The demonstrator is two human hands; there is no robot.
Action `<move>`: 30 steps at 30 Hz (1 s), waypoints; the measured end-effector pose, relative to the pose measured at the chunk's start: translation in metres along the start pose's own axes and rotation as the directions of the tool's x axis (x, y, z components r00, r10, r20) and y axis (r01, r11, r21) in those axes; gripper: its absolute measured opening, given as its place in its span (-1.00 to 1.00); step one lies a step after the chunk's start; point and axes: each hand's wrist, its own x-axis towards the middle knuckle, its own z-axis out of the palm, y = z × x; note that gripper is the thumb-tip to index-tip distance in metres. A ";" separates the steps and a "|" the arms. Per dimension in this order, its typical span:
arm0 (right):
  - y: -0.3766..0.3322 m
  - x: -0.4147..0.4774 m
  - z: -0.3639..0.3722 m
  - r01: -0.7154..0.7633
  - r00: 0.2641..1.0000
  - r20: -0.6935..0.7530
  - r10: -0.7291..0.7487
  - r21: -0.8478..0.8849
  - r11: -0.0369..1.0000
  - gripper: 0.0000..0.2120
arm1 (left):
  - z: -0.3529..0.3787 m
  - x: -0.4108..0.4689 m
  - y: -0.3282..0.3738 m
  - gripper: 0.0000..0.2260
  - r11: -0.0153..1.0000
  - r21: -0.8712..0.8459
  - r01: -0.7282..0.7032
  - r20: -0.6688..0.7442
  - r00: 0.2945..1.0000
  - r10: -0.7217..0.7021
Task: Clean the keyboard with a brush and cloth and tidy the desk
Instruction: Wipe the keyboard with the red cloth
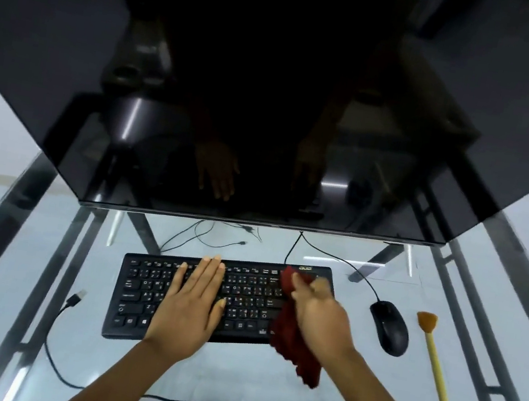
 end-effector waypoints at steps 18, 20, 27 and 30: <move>0.008 -0.020 0.004 -0.207 0.977 0.061 0.202 0.080 0.975 -0.70 | 0.002 -0.002 -0.001 -0.46 1.000 -0.010 -0.005 0.006 1.000 0.005; 0.032 0.002 0.000 -0.367 0.928 -0.112 0.356 -0.092 0.926 -0.63 | 0.002 -0.002 -0.001 -0.46 1.000 -0.005 -0.008 0.007 1.000 0.008; -0.005 -0.004 0.005 -0.099 0.990 0.110 0.083 0.146 0.984 -0.67 | 0.002 0.000 0.000 -0.46 1.000 -0.012 -0.002 0.020 1.000 0.002; 0.030 0.037 -0.006 -0.333 0.941 -0.085 0.327 -0.070 0.940 -0.70 | 0.003 -0.001 -0.001 -0.46 1.000 0.000 0.000 0.022 1.000 0.000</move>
